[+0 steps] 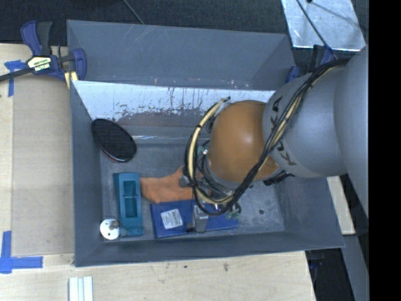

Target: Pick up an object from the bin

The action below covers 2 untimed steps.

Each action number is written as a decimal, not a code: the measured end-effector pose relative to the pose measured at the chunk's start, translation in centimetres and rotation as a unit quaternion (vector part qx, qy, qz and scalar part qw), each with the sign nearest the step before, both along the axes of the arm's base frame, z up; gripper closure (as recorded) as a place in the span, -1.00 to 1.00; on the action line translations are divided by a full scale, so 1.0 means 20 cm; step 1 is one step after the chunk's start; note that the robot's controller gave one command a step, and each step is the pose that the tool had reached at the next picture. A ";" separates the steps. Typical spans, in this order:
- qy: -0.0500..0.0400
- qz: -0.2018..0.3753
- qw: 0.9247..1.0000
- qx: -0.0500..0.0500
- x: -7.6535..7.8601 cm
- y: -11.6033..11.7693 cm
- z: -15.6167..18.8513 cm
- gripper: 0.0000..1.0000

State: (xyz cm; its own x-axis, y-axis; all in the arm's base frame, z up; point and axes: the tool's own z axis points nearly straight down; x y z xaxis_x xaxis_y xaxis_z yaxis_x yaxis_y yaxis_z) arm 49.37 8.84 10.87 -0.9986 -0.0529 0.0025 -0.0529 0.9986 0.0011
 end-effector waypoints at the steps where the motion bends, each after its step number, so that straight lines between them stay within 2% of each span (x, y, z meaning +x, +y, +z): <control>1: -0.003 0.009 1.000 0.000 0.28 0.10 0.01 -1.00; 2: 0.001 0.011 1.000 0.000 0.30 0.11 -0.18 -1.00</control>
Offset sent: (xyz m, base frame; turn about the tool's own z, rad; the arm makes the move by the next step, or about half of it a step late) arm 0.0597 0.0209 -0.0387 -0.0219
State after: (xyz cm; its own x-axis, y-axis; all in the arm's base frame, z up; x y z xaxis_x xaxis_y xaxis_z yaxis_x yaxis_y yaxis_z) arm 55.35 11.01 7.31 -0.9972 -0.0746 0.0036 -0.0746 0.9972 0.0009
